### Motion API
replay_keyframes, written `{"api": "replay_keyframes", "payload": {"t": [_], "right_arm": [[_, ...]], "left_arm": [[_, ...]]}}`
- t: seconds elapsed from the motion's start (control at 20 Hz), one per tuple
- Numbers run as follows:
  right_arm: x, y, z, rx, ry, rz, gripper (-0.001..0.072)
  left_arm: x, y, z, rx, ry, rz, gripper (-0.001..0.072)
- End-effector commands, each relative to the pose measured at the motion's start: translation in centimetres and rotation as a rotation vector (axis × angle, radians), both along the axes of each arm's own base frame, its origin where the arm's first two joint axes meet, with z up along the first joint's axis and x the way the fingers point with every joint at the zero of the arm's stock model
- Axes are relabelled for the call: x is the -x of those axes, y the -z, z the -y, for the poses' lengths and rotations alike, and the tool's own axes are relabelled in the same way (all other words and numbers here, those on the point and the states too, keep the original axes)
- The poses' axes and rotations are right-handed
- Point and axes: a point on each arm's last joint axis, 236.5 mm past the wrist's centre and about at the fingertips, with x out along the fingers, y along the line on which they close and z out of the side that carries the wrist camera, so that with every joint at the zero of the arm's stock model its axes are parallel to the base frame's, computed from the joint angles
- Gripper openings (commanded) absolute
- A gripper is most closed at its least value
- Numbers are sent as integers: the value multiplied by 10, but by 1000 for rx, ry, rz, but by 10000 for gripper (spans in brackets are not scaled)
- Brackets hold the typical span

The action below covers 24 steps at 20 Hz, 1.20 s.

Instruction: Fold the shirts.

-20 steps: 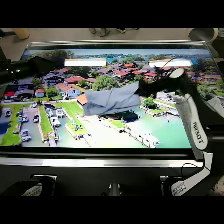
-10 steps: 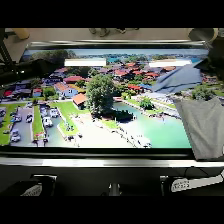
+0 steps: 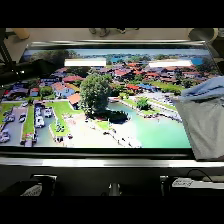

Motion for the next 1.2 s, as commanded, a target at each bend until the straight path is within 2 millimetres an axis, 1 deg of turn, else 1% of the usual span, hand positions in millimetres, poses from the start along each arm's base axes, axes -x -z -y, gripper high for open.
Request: {"api": "replay_keyframes", "payload": {"t": [0.0, 0.05, 0.1, 0.2, 0.25, 0.3, 0.35, 0.45, 0.55, 0.65, 0.75, 0.8, 0.85, 0.9, 0.95, 1.0, 1.05, 1.1, 1.15], "right_arm": [[61, 7, 37, 103, 124, -157, 21], [83, 20, 38, 115, 134, -264, 21], [97, 31, 34, 88, 134, -339, 21], [113, 56, 15, -17, 106, -447, 21], [117, 68, 9, -48, 106, -477, 21], [125, 83, 0, -83, 103, -523, 21], [143, 102, -3, -96, 123, -606, 21], [191, 143, -11, -109, 158, -802, 21], [226, 172, -18, -123, 177, -939, 21], [245, 194, -23, -128, 178, -1012, 21], [256, 205, -18, -103, 192, -1057, 23], [253, 208, -13, -87, 205, -1044, 150], [247, 209, -8, -71, 215, -1014, 586], [237, 209, -2, -47, 219, -970, 706], [229, 202, 8, -4, 216, -931, 713], [212, 185, 26, 73, 228, -851, 712], [186, 159, 46, 161, 228, -725, 709], [151, 121, 63, 255, 245, -559, 702], [108, 68, 73, 379, 239, -365, 668]], "left_arm": [[0, 0, 0, -1, 1, 0, 32], [0, 0, 0, -1, 1, 1, 32], [0, 0, 0, -1, 1, 1, 31], [0, 0, 0, 0, 1, 1, 32], [0, 0, 0, 0, 1, 1, 32], [0, 0, 0, -1, 1, 1, 31], [0, 0, 0, 0, 1, 2, 32], [0, 0, 1, 0, 2, 1, 32], [0, 0, 1, 0, 2, 0, 32], [0, 0, 1, 0, 2, 1, 32], [0, 0, 1, 2, 2, 0, 32], [0, -1, 1, 2, 2, 1, 32], [0, -1, 1, 2, 2, 1, 32], [0, -1, 1, 2, 2, 2, 32], [0, -2, 1, 2, 1, 4, 31], [0, -4, 1, 1, 2, 9, 30], [-1, -10, 0, -8, -1, 24, 30], [-5, -15, -7, -48, -22, 38, 28], [-13, -17, -22, -135, -80, 42, 28]]}}
